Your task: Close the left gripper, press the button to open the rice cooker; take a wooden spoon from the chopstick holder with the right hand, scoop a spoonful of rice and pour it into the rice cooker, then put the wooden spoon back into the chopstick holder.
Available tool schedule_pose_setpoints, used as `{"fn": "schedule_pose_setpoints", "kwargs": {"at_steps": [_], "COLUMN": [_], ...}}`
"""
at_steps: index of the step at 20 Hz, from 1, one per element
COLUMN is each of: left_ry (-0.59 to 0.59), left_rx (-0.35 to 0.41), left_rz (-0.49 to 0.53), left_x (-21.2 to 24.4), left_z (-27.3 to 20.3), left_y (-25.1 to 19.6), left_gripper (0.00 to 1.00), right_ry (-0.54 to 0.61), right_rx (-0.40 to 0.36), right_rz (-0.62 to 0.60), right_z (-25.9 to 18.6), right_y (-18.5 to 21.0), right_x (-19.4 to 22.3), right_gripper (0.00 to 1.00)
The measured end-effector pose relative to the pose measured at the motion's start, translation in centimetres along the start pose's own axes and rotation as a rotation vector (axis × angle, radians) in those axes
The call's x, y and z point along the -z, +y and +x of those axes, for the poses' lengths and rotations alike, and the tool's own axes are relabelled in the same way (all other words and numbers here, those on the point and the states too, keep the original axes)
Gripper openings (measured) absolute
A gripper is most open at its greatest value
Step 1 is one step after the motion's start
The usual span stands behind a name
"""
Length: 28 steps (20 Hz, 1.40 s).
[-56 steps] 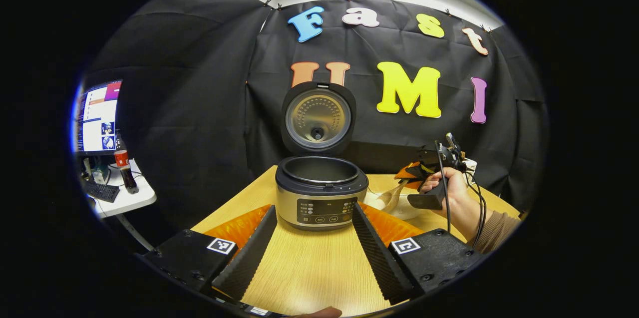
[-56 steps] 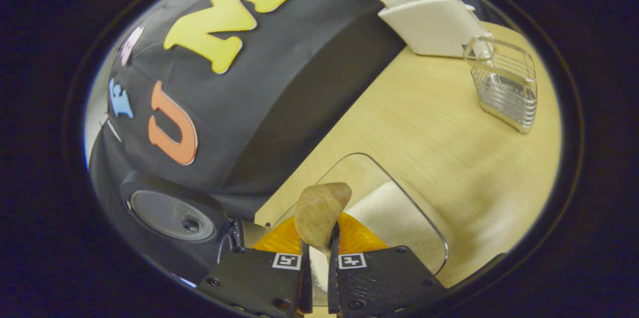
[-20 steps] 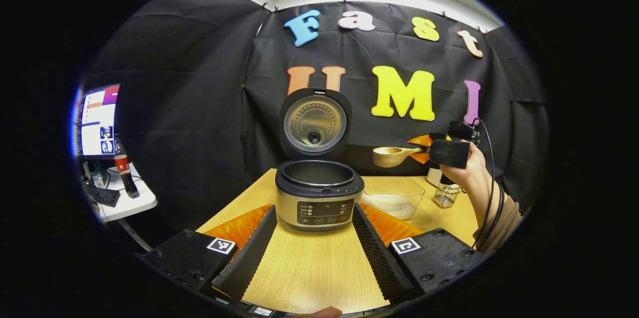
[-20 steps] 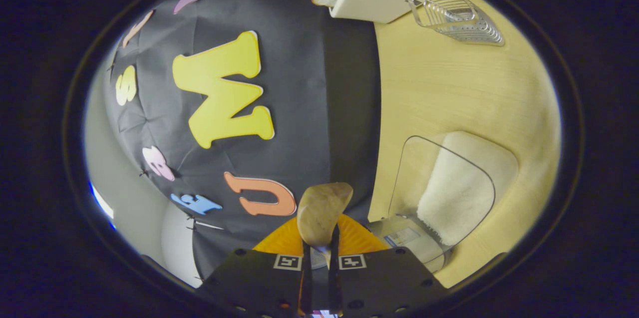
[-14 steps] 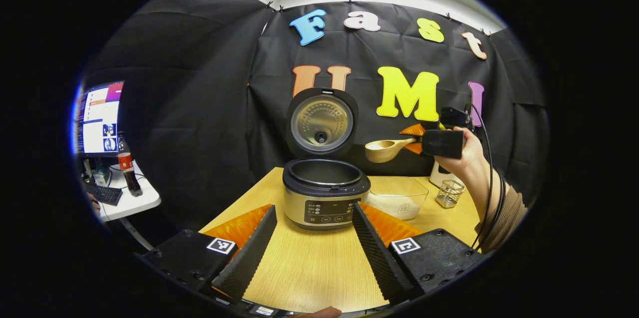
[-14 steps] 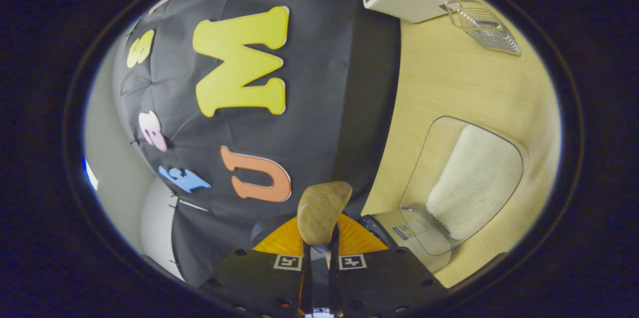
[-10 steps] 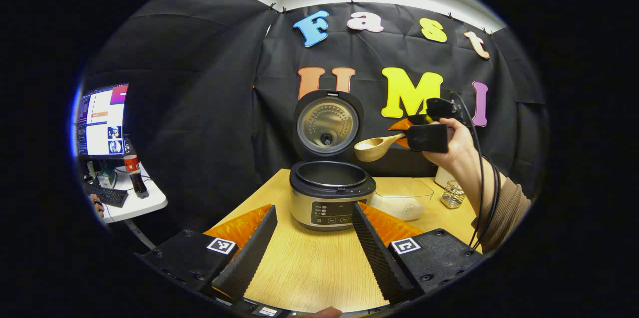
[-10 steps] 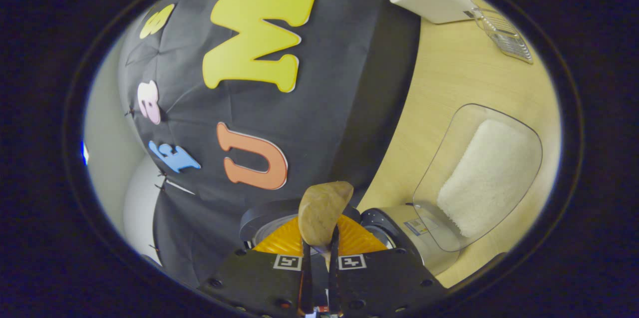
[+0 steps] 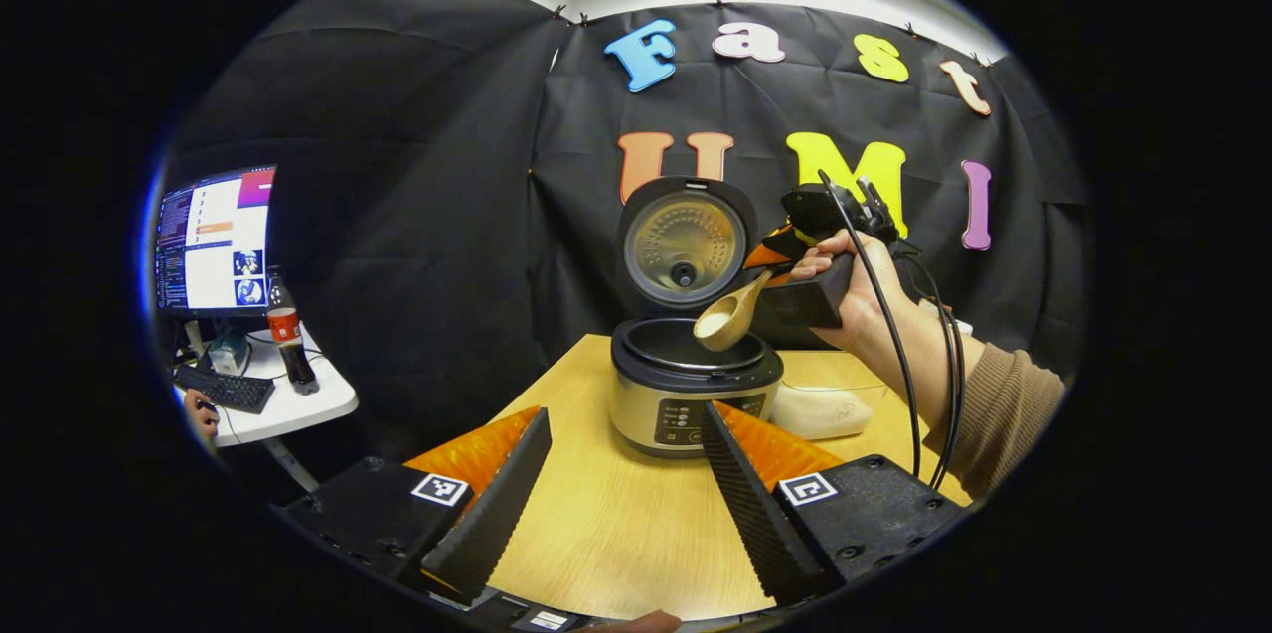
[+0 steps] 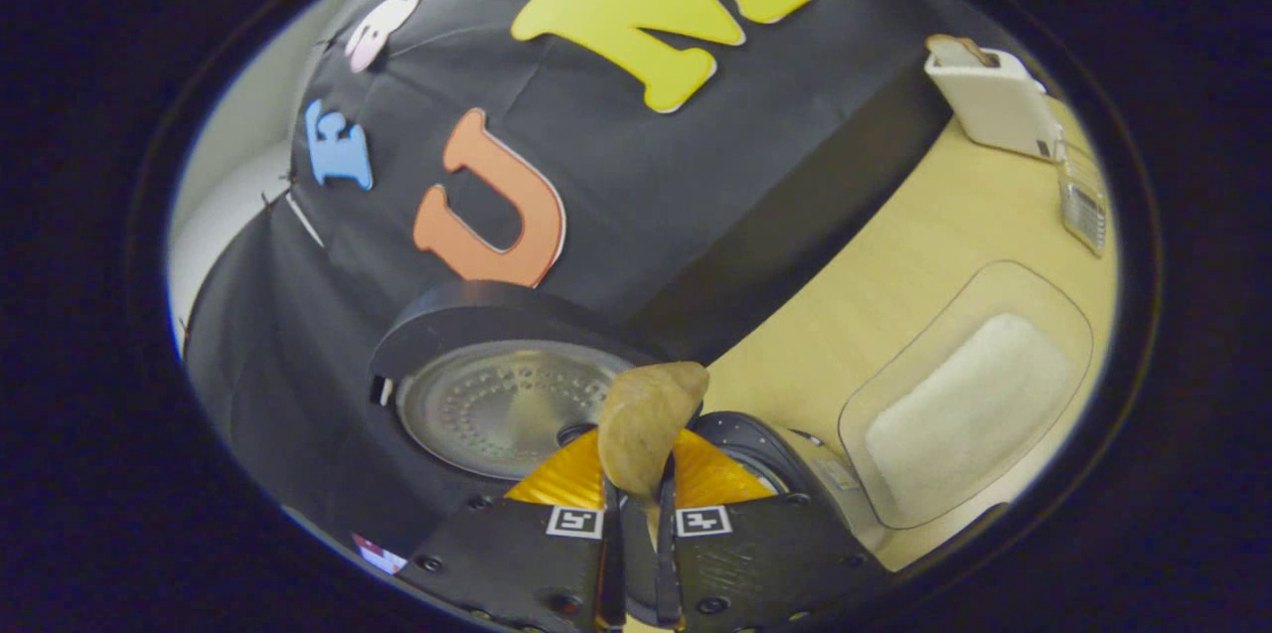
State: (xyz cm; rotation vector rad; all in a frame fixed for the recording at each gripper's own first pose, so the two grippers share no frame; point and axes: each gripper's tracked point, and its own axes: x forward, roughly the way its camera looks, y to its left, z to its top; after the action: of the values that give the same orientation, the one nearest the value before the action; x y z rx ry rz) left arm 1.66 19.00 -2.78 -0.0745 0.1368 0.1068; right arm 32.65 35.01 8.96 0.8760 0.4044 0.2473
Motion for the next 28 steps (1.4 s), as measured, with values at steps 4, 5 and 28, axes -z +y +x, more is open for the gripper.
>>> {"fn": "schedule_pose_setpoints", "kwargs": {"at_steps": [4, 5, 28], "left_ry": [-0.001, 0.001, -0.008], "left_rx": [-0.003, -0.003, -0.027], "left_rz": [-0.008, -0.012, -0.039], "left_x": [0.1, 0.2, -0.5], "left_z": [0.2, 0.1, -0.1], "left_y": [0.3, 0.3, -1.1], "left_gripper": [0.97, 0.97, 0.98], "right_ry": [-0.057, -0.073, -0.231], "right_rx": [0.041, 0.050, 0.185], "right_rz": [-0.233, -0.296, -1.087], "right_z": [0.5, 0.4, -2.8], "right_y": [1.5, 2.0, 4.7], "right_x": [-0.2, -0.3, -1.5], "right_gripper": [0.12, 0.10, 0.13]}}
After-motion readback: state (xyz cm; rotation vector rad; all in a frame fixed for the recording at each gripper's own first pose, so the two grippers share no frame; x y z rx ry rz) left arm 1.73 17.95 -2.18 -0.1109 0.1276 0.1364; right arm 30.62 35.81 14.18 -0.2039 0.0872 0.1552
